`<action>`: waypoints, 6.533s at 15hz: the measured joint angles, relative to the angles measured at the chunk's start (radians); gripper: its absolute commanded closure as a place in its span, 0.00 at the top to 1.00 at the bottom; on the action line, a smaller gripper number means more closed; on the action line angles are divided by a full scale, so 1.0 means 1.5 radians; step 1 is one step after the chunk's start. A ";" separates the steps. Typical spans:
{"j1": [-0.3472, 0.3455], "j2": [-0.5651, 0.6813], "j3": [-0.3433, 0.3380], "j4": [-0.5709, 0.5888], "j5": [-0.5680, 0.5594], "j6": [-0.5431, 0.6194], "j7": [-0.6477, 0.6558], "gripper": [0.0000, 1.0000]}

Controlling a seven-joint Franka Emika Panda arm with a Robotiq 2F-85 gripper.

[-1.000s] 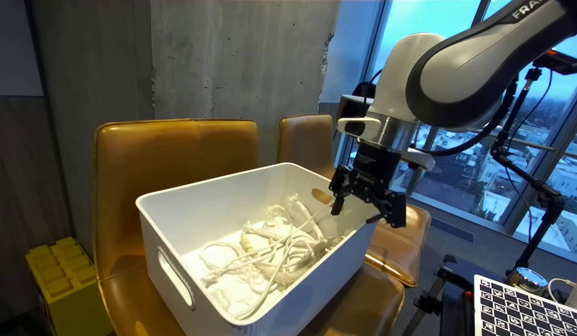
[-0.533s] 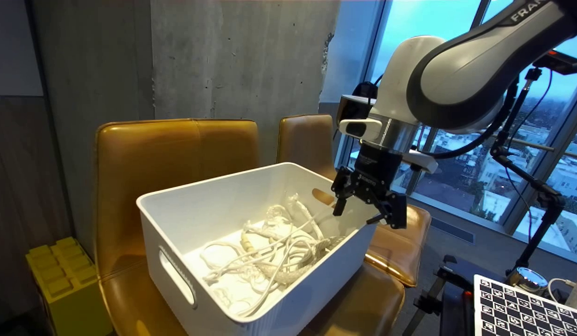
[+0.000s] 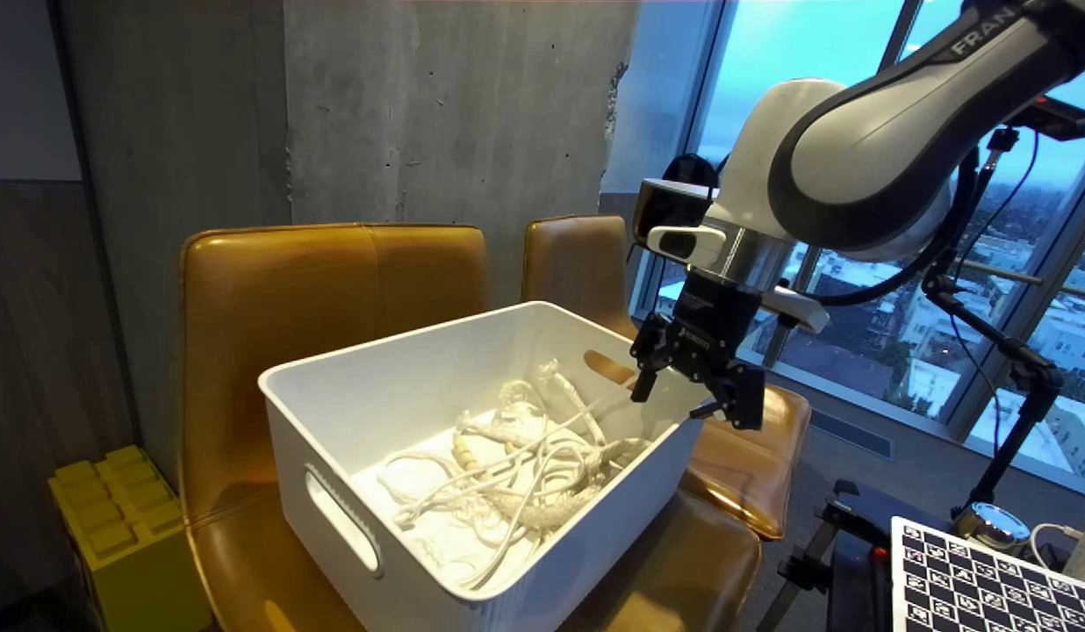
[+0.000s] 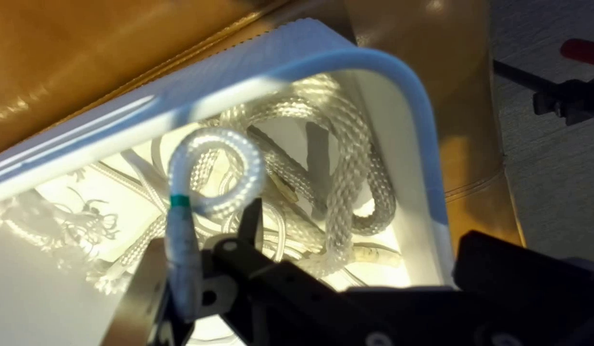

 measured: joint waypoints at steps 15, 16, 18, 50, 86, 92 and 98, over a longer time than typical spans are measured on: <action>-0.034 -0.018 0.018 0.022 0.246 -0.028 -0.125 1.00; -0.034 -0.004 0.019 0.027 0.269 -0.016 -0.141 1.00; -0.037 0.028 0.021 0.042 0.315 0.006 -0.180 1.00; -0.073 0.013 -0.061 0.023 0.403 -0.060 -0.390 1.00; -0.012 -0.006 -0.037 0.007 0.355 -0.052 -0.256 1.00; -0.013 -0.015 -0.035 0.013 0.355 -0.063 -0.255 1.00; 0.015 -0.026 -0.011 0.021 0.357 -0.061 -0.238 1.00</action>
